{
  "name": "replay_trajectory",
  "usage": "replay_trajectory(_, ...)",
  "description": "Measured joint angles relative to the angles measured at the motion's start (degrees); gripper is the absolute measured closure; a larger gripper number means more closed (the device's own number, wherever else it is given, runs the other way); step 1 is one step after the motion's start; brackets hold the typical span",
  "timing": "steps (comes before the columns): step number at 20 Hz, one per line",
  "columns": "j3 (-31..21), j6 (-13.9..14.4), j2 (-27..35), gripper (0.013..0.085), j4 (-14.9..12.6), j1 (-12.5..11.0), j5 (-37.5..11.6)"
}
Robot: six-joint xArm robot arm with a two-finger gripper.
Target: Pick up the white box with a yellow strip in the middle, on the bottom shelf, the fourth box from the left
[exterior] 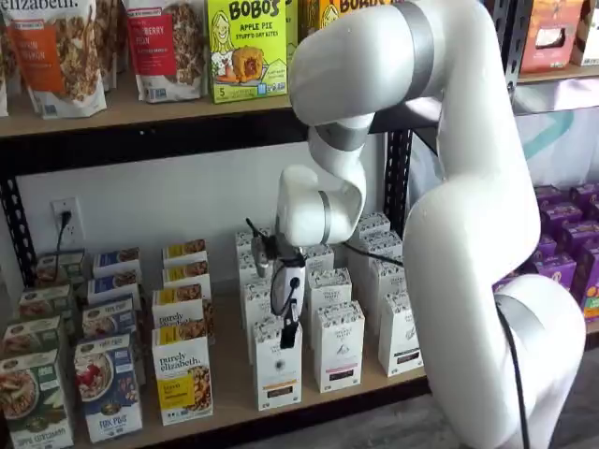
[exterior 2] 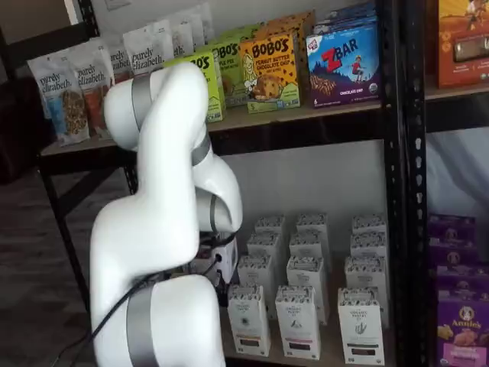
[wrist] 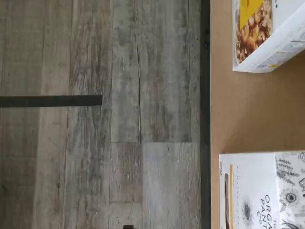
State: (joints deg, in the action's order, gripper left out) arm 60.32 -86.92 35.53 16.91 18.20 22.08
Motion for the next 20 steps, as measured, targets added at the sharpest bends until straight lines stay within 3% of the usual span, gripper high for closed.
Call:
replay_trajectory(5, 6.55, 1.52, 3.42, 0.0130, -1.29, -0.11, 6.39)
replay_trajectory(13, 12.21, 2.80, 8.69, 0.0130, -2.32, 0.26, 4.72)
replay_trajectory(20, 19.50, 3.44, 14.99, 0.0130, -4.56, -1.24, 4.99)
